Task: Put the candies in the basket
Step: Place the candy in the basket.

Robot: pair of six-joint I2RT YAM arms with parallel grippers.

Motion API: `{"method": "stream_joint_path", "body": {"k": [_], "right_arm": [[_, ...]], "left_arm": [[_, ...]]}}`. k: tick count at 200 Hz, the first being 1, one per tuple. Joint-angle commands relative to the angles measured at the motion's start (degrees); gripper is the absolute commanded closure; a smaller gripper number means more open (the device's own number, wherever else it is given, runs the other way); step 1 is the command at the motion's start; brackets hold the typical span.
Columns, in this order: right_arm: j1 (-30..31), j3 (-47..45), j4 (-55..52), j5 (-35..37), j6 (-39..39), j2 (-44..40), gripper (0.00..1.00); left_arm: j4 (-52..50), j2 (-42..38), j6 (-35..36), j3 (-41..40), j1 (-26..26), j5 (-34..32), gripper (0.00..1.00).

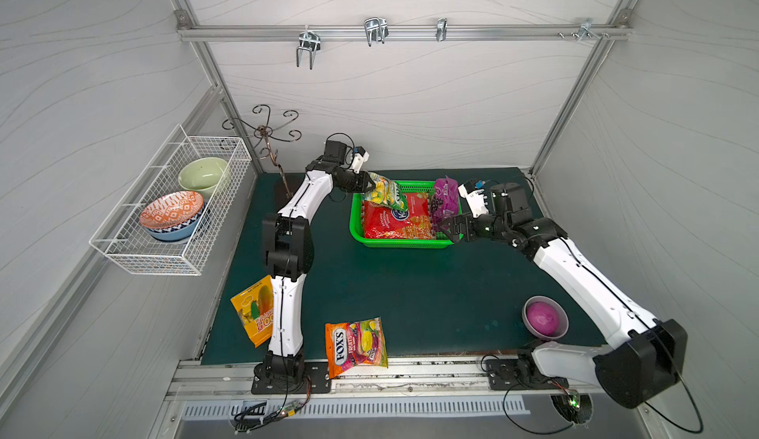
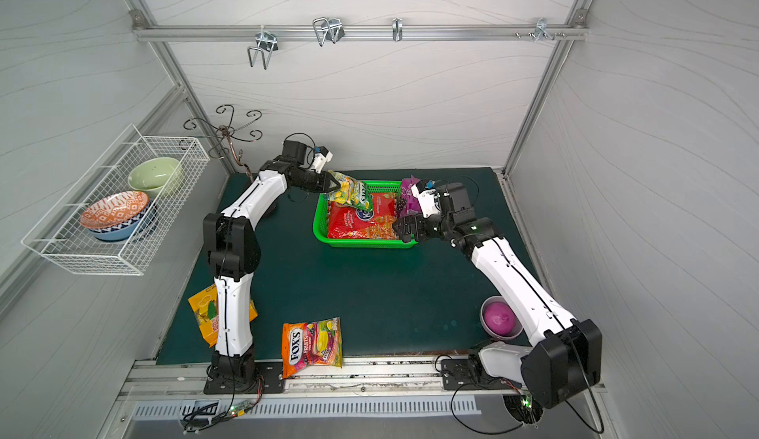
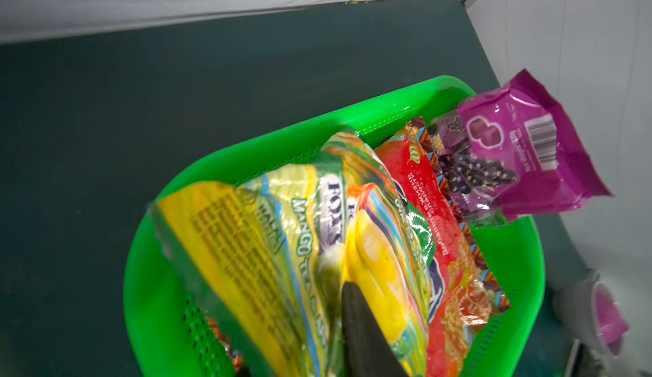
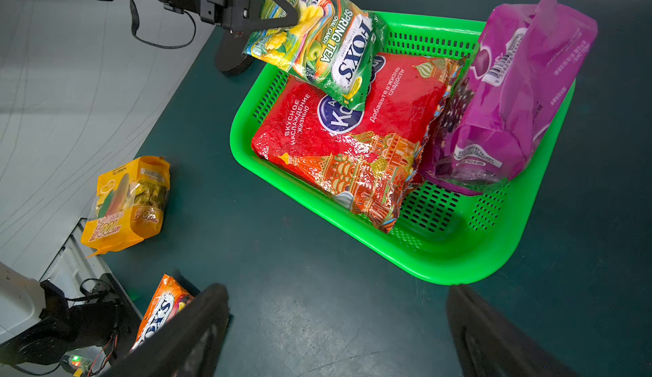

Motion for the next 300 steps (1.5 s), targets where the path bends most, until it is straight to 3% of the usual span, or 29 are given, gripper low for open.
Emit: {"method": "stream_joint_path", "body": {"k": [1, 24, 31, 34, 58, 104, 126, 149, 175, 196, 300], "right_arm": [[0.54, 1.19, -0.62, 0.39, 0.32, 0.51, 0.01], [0.80, 1.22, -0.87, 0.58, 0.24, 0.53, 0.01], [0.87, 1.13, -0.95, 0.88, 0.14, 0.47, 0.01], [0.88, 1.13, -0.96, 1.02, 0.01, 0.39, 0.01], [1.15, 1.10, -1.12, 2.71, -0.98, -0.13, 0.01], [2.44, 2.72, -3.44, 24.68, 0.78, -2.16, 0.01], [-0.67, 2.12, -4.95, 27.52, 3.19, -4.91, 0.01], [-5.61, 1.10, -4.36, 19.01, 4.32, -7.33, 0.01], [-5.97, 1.25, -3.95, 15.80, 4.15, -8.12, 0.01], [-6.03, 1.14, -3.86, 13.28, 4.09, -8.01, 0.01], [-5.94, -0.91, -3.18, 12.08, 4.23, -8.97, 0.01]], "left_arm": [[0.62, -0.84, 1.38, -0.21, 0.39, -1.20, 0.55], [0.11, -1.30, 1.67, -0.16, 1.20, -3.82, 0.31], [-0.05, -1.58, 1.87, -0.16, 1.55, -4.08, 0.04], [-0.10, -1.70, 1.96, -0.16, 1.61, -4.04, 0.01], [-0.21, -2.95, 2.29, -0.50, 2.81, -3.90, 0.00], [-1.50, -5.33, 4.17, -0.16, 3.09, -3.97, 0.00], [-1.73, -6.68, 4.55, 1.72, 2.46, -3.49, 0.00], [-2.40, -6.37, 5.53, 6.30, 0.23, 1.30, 0.09], [-2.10, -2.81, 1.86, 11.16, -2.09, 8.07, 0.40], [1.40, 0.32, -3.65, 11.09, -2.69, 12.94, 0.54], [3.28, 8.59, -3.60, 6.19, -3.58, 10.25, 0.61]]}}
